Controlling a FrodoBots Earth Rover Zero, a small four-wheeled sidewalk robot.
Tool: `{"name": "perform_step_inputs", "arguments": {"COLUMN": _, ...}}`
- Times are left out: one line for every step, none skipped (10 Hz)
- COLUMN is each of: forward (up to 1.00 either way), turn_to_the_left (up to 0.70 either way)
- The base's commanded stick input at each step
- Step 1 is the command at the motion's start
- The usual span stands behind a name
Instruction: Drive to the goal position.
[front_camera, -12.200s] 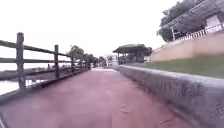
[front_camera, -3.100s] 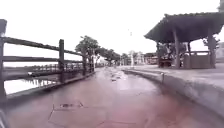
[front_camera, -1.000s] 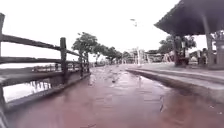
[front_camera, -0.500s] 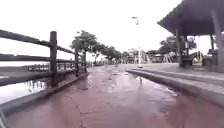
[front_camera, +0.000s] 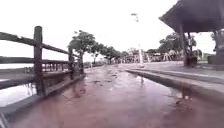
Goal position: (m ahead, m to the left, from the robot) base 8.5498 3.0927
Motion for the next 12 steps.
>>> {"name": "perform_step_inputs", "arguments": {"forward": 1.00, "turn_to_the_left": 0.25}}
{"name": "perform_step_inputs", "arguments": {"forward": 1.00, "turn_to_the_left": 0.37}}
{"name": "perform_step_inputs", "arguments": {"forward": 1.00, "turn_to_the_left": 0.36}}
{"name": "perform_step_inputs", "arguments": {"forward": 1.00, "turn_to_the_left": 0.01}}
{"name": "perform_step_inputs", "arguments": {"forward": 1.00, "turn_to_the_left": -0.01}}
{"name": "perform_step_inputs", "arguments": {"forward": 1.00, "turn_to_the_left": -0.01}}
{"name": "perform_step_inputs", "arguments": {"forward": 1.00, "turn_to_the_left": -0.01}}
{"name": "perform_step_inputs", "arguments": {"forward": 1.00, "turn_to_the_left": 0.05}}
{"name": "perform_step_inputs", "arguments": {"forward": 1.00, "turn_to_the_left": 0.34}}
{"name": "perform_step_inputs", "arguments": {"forward": 1.00, "turn_to_the_left": 0.29}}
{"name": "perform_step_inputs", "arguments": {"forward": 1.00, "turn_to_the_left": 0.15}}
{"name": "perform_step_inputs", "arguments": {"forward": 1.00, "turn_to_the_left": 0.02}}
